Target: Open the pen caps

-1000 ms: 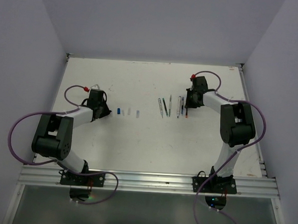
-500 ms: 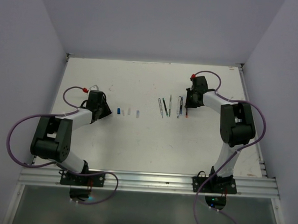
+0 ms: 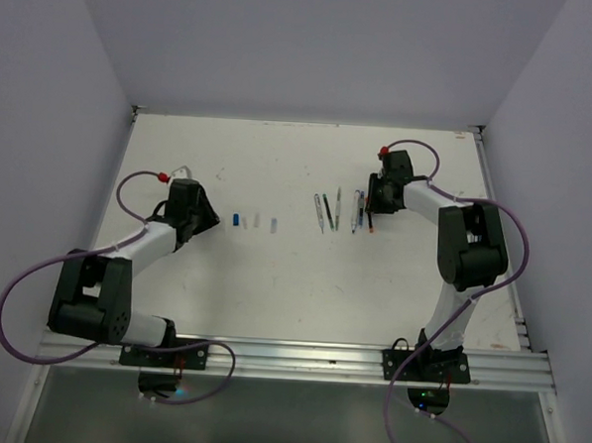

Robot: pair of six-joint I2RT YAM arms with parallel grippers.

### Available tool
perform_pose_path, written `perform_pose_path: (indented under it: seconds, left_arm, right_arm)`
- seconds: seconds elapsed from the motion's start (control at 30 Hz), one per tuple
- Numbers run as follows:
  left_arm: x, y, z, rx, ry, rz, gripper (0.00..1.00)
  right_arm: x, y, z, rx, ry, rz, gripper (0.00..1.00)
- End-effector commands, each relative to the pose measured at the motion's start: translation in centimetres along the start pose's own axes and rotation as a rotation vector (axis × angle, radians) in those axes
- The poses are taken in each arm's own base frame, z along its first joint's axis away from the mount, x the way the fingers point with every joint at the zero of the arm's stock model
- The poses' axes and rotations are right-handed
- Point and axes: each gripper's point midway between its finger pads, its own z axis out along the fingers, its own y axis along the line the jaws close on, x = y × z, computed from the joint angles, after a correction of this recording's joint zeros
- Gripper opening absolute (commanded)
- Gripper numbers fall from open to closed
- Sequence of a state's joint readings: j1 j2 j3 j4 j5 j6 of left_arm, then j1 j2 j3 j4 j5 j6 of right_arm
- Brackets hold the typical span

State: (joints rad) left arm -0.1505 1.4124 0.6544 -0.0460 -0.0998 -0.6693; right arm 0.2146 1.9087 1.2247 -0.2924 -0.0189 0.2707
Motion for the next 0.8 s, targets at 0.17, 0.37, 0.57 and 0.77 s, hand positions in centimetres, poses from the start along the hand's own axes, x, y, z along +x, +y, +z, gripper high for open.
perform_pose_path:
  seconds: [0.17,0.37,0.57,0.77]
  left_arm:
    - [-2.3,-1.9,-4.0,0.112,-0.079,-0.016,0.43]
    - [-1.7,-4.0,-6.6,0.264,-0.070,-0.014,0.43]
    - [0.2,-7.0,-8.4,0.423,-0.033,0.026,0.47]
    - [4.7,-13.7,-11.0,0.626,-0.003,0.132,0.53]
  right_arm:
    - [-4.2,0.8,-5.1,-0.027,-0.149,-0.003,0.34]
    - [-3.6,-0.4,-7.8,0.026,-0.168,-0.008,0.40]
    - [-2.8,-2.9,-11.3,0.097,-0.192,0.021,0.44]
    - [-1.3,-7.1,-14.8,0.167,-0.211,0.116,0.47]
